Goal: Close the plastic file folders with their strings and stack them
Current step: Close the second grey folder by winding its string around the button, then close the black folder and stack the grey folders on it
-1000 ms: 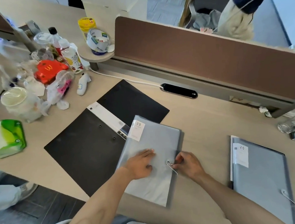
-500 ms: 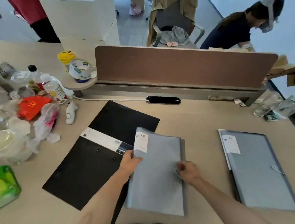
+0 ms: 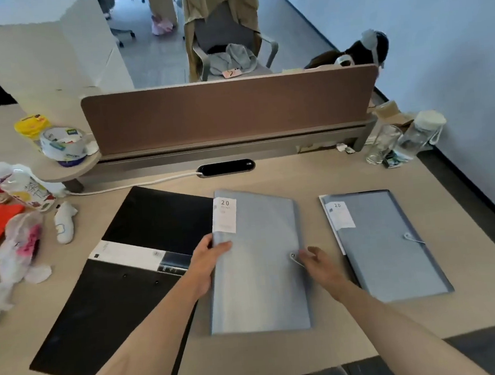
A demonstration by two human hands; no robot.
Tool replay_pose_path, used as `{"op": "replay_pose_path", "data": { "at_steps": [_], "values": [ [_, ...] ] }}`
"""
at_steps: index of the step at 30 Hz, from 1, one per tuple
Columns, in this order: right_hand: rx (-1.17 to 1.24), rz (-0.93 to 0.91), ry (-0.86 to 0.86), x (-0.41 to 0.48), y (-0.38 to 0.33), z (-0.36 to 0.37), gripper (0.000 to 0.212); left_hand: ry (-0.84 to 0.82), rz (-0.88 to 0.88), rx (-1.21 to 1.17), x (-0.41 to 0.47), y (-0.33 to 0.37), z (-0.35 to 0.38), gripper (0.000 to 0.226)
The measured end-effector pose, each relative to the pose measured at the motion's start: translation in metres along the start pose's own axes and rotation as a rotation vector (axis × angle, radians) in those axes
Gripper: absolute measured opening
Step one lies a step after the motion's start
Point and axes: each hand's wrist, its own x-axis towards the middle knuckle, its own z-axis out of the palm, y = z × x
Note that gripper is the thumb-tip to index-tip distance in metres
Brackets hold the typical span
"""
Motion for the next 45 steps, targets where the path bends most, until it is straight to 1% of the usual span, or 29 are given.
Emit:
{"op": "replay_pose_path", "data": {
  "at_steps": [2, 3, 6, 10, 12, 14, 18, 20, 23, 26, 30, 32, 34, 37, 40, 43, 45],
  "values": [
    [0.059, -0.050, 0.041, 0.010, -0.004, -0.014, 0.022, -0.007, 0.018, -0.025, 0.000, 0.005, 0.018, 0.040],
    [0.089, -0.071, 0.052, 0.017, -0.007, -0.020, 0.020, -0.011, 0.031, -0.039, 0.000, 0.008, 0.027, 0.041],
    [0.154, -0.121, 0.093, 0.037, -0.019, -0.058, 0.025, -0.005, 0.101, -0.057, 0.002, 0.019, 0.071, 0.039],
    [0.124, -0.138, 0.091, 0.064, -0.017, -0.129, 0.029, -0.032, 0.133, -0.036, 0.003, 0.023, 0.148, 0.026],
    [0.106, -0.148, 0.081, 0.075, -0.010, -0.167, 0.034, -0.002, 0.140, -0.031, 0.006, 0.019, 0.190, 0.018],
    [0.086, -0.146, 0.067, 0.084, 0.000, -0.197, 0.037, 0.035, 0.139, 0.002, 0.011, 0.011, 0.221, 0.019],
    [0.084, -0.123, 0.060, 0.094, 0.027, -0.245, 0.037, 0.080, 0.079, 0.212, 0.021, -0.012, 0.267, 0.027],
    [0.074, -0.101, 0.063, 0.098, 0.040, -0.262, 0.035, 0.079, 0.050, 0.402, 0.022, -0.022, 0.288, 0.032],
    [0.034, -0.056, 0.047, 0.097, 0.064, -0.274, 0.034, 0.138, 0.042, 0.647, 0.024, -0.039, 0.311, 0.033],
    [-0.055, 0.003, 0.076, 0.096, 0.088, -0.278, 0.033, 0.131, -0.017, 0.741, 0.027, -0.052, 0.324, 0.032],
    [-0.195, -0.026, 0.109, 0.101, 0.109, -0.279, 0.027, 0.163, -0.060, 0.805, 0.041, -0.076, 0.319, 0.036],
    [-0.253, -0.039, 0.104, 0.103, 0.114, -0.280, 0.029, 0.174, -0.057, 0.777, 0.041, -0.083, 0.320, 0.038],
    [-0.277, -0.008, 0.105, 0.103, 0.114, -0.281, 0.034, 0.132, -0.041, 0.664, 0.033, -0.081, 0.326, 0.036],
    [-0.266, 0.025, 0.090, 0.107, 0.115, -0.284, 0.035, 0.084, -0.031, 0.515, 0.030, -0.079, 0.332, 0.038],
    [-0.322, 0.055, 0.068, 0.114, 0.114, -0.284, 0.044, 0.079, -0.122, 0.381, 0.032, -0.079, 0.334, 0.035],
    [-0.302, 0.061, 0.050, 0.124, 0.110, -0.283, 0.052, 0.099, -0.170, 0.341, 0.039, -0.080, 0.336, 0.040],
    [-0.291, 0.047, 0.016, 0.134, 0.108, -0.281, 0.061, 0.111, -0.174, 0.341, 0.044, -0.079, 0.340, 0.043]
  ]
}}
